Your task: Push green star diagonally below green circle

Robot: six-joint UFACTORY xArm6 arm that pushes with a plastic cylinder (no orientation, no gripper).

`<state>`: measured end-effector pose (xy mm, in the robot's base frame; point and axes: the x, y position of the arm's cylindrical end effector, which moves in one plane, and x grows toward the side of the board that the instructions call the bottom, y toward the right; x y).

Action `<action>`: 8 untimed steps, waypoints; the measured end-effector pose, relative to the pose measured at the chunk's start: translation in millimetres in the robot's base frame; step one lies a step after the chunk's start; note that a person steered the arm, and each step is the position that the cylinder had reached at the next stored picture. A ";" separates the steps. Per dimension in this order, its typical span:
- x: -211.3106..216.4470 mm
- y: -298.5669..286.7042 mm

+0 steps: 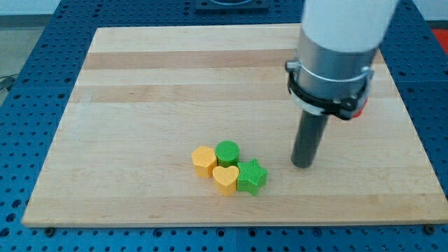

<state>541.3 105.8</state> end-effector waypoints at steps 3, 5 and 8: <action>40.0 -43.9; 38.7 -47.8; 29.1 -71.4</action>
<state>570.3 34.4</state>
